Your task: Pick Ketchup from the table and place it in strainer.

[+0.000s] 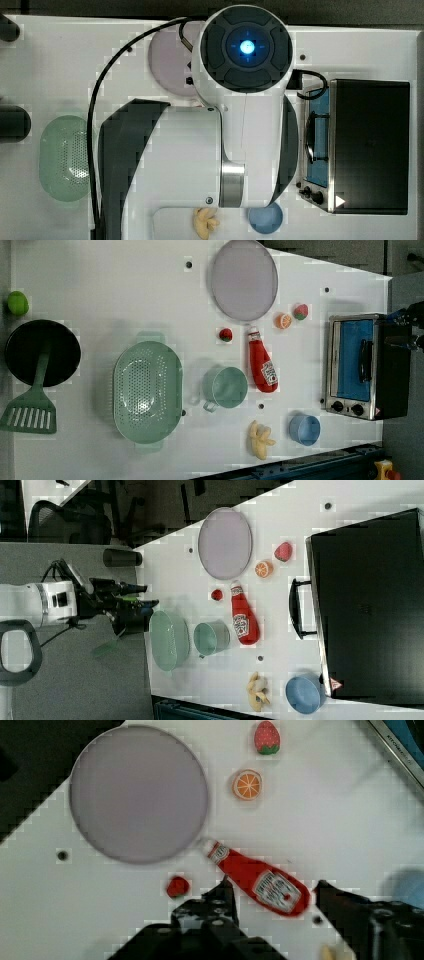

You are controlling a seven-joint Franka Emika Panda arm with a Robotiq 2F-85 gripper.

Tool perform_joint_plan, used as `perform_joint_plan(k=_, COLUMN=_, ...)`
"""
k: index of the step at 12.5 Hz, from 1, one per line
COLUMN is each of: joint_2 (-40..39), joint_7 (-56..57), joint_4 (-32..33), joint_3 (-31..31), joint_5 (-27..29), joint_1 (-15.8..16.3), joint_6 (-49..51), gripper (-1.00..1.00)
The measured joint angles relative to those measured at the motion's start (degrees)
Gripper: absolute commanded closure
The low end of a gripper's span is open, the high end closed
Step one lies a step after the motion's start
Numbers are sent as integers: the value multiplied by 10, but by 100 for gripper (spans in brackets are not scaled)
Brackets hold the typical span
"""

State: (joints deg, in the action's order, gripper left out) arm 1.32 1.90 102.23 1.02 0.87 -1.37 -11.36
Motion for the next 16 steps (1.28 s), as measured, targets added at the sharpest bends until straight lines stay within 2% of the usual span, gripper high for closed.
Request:
perform_joint_plan(k=2, joint_2=71, joint_7=2, joint_4=67, joint_3=28, joint_5=7, joint_1=-42, joint_6=80, gripper=-81)
perform_joint_plan(k=3, joint_2=110, joint_7=3, joint_4=92, joint_3=30, joint_5=11, joint_1=-51, joint_6=101, gripper=-99)
perform_joint_plan(k=5, joint_2=156, joint_7=5, joint_4=92, joint_3=26, joint_5=11, joint_1=-55, joint_6=98, gripper=-100)
perform_joint_plan(k=8, joint_2=166, joint_7=21, joint_4=77, joint_3=30, joint_5=12, joint_1=-55, joint_6=62, gripper=-100)
perform_joint_plan(k=12, joint_2=112, joint_7=84, joint_4=111, joint_3=62, joint_5=11, joint_1=-63, joint_6=9, gripper=-100)
perform_joint_plan(k=16, joint_2=56, joint_7=215, joint_4=195, joint_3=97, joint_5=22, joint_1=-57, joint_6=-47, gripper=-100)
